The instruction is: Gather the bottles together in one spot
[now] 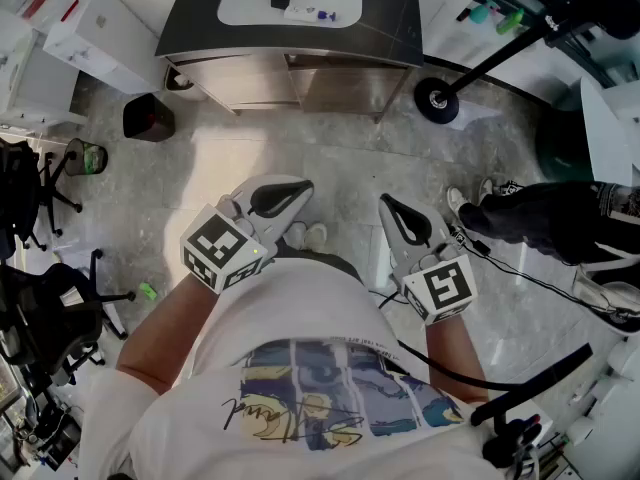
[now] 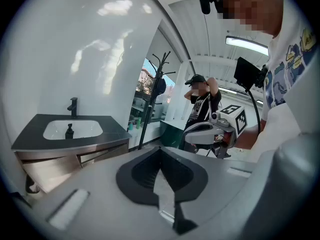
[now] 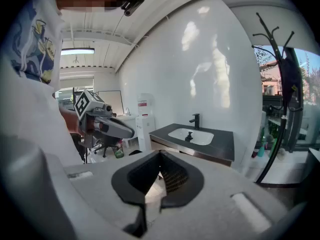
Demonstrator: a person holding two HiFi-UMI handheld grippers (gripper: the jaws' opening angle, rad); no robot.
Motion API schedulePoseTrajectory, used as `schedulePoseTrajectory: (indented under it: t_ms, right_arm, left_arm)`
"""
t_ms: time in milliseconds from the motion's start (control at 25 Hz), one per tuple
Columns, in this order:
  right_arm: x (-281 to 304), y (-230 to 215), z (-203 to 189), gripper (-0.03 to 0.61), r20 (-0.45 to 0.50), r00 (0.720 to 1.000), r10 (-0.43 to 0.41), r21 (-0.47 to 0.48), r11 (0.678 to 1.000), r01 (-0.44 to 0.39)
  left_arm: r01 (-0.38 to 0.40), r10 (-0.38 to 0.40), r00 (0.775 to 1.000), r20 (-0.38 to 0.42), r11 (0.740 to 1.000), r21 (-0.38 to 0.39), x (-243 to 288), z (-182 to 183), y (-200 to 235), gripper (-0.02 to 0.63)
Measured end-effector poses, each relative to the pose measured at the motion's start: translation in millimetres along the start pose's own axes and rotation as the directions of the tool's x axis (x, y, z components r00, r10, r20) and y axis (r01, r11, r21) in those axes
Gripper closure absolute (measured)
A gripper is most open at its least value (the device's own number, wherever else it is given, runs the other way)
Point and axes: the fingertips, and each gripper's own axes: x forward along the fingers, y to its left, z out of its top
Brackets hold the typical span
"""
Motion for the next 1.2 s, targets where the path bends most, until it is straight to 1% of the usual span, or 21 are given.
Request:
schedulePoseTrajectory:
  t_ms: [120, 240, 440, 520, 640, 840, 960, 1120, 1200]
  right_arm:
    - [6, -7, -3, 0.577, -0.013, 1.000, 0.004, -0.008, 1.000, -0.004]
    - [20, -12, -4, 0.577, -0.020, 1.000, 0.011, -0.014, 1.000, -0.012]
    - [49, 0, 7, 0.577, -0.037, 0.998, 0.041, -0.029, 0.999, -0.042]
    - [61, -2, 9, 0.577, -0.051, 0.998, 0.033, -0.019, 0.999, -0.034]
    - [80, -10, 11, 0.577, -0.058, 0.998, 0.000, 0.000, 1.000, 0.000]
    - [124, -25, 24, 0.574, -0.071, 0.997, -0.034, 0.002, 0.999, 0.034]
    - [157, -30, 42, 0.569, -0.072, 0.995, -0.064, -0.007, 0.998, 0.063]
    - [219, -19, 64, 0.552, -0.078, 0.992, -0.104, -0.003, 0.995, 0.104]
    - [253, -10, 74, 0.543, -0.068, 0.991, -0.115, 0.028, 0.993, 0.117]
  left_arm:
    - [0.000, 0.000, 1.000, 0.001, 1.000, -0.003, 6, 0, 6, 0.612]
    - [-0.017, 0.017, 1.000, 0.014, 1.000, -0.014, 6, 7, 17, 0.612]
    - [-0.018, 0.019, 0.999, 0.027, 0.999, -0.050, -11, 3, 40, 0.612]
    - [-0.011, 0.012, 1.000, 0.022, 0.998, -0.059, -12, 3, 55, 0.612]
    - [0.007, -0.005, 1.000, 0.030, 0.998, -0.060, -8, 8, 78, 0.612]
    - [0.034, -0.032, 0.999, 0.041, 0.998, -0.044, 0, 22, 128, 0.612]
    - [0.065, -0.063, 0.997, 0.042, 0.997, -0.036, -2, 31, 162, 0.612]
    - [0.083, -0.083, 0.996, 0.022, 0.996, -0.025, -30, 41, 222, 0.612]
    - [0.070, -0.070, 0.998, 0.001, 0.997, -0.011, -48, 40, 254, 0.612]
